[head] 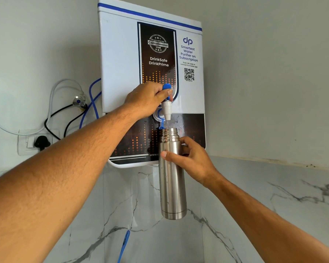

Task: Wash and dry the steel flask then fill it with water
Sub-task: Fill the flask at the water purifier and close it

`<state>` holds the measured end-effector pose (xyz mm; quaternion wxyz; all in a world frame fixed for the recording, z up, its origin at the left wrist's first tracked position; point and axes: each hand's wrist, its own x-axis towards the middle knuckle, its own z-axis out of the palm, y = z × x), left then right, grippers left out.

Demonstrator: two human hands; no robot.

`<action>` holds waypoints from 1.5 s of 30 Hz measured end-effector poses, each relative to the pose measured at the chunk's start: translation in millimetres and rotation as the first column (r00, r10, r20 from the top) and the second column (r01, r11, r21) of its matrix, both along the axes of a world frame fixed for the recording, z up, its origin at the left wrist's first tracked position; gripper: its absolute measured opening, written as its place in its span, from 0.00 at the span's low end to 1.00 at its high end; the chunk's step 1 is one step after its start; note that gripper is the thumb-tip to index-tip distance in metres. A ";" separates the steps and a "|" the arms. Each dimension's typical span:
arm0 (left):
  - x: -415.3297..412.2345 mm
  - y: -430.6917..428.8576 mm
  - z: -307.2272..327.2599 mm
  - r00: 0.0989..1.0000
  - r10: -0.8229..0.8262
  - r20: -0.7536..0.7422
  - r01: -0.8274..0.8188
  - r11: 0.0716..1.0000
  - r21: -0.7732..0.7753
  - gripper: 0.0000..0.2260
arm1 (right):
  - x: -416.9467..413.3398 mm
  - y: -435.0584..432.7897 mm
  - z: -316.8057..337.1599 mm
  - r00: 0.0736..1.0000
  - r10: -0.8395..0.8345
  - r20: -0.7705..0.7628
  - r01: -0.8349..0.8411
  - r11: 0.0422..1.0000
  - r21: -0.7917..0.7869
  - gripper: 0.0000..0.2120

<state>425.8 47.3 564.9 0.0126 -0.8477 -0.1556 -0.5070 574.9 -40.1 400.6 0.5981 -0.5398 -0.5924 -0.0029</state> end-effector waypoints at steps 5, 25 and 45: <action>0.0 -1.0 -0.3 1.000 0.006 0.001 -0.006 1.000 -0.003 0.16 | 1.8 1.5 -1.0 1.000 0.000 -0.005 0.000 1.000 0.000 0.30; 0.4 0.0 -0.3 1.000 0.000 -0.010 0.000 1.000 -0.003 0.16 | -0.8 -0.3 0.5 1.000 -0.001 -0.004 0.001 1.000 0.000 0.29; 0.4 -0.1 -0.9 1.000 0.004 -0.004 -0.004 1.000 -0.007 0.16 | -1.8 -1.3 0.8 1.000 -0.004 -0.004 0.004 1.000 -0.006 0.29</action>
